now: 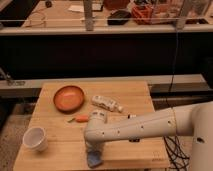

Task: Wipe the white sponge on the table

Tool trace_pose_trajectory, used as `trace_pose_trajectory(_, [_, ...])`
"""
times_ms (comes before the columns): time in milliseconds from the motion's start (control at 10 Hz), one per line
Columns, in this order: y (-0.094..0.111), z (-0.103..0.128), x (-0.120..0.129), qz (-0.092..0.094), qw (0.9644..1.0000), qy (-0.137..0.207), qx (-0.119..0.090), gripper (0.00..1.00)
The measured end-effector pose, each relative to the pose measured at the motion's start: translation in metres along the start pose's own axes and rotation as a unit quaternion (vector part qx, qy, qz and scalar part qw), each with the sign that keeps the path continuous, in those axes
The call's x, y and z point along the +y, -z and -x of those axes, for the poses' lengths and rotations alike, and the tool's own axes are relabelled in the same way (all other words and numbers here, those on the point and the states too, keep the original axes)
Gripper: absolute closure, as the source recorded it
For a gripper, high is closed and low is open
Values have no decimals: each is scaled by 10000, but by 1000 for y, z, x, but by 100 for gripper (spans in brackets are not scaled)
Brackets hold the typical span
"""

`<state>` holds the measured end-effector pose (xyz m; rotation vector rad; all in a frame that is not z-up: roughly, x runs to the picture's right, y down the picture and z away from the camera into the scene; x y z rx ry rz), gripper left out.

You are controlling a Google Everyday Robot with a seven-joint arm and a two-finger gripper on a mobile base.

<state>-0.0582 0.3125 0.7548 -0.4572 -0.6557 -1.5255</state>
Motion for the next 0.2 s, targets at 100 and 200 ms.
trace_pose_trajectory(100, [-2,-3,-11,-23,9999,156,-7,100])
trace_pose_trajectory(200, [-4,-5,-19,-14,9997,255,-11,100])
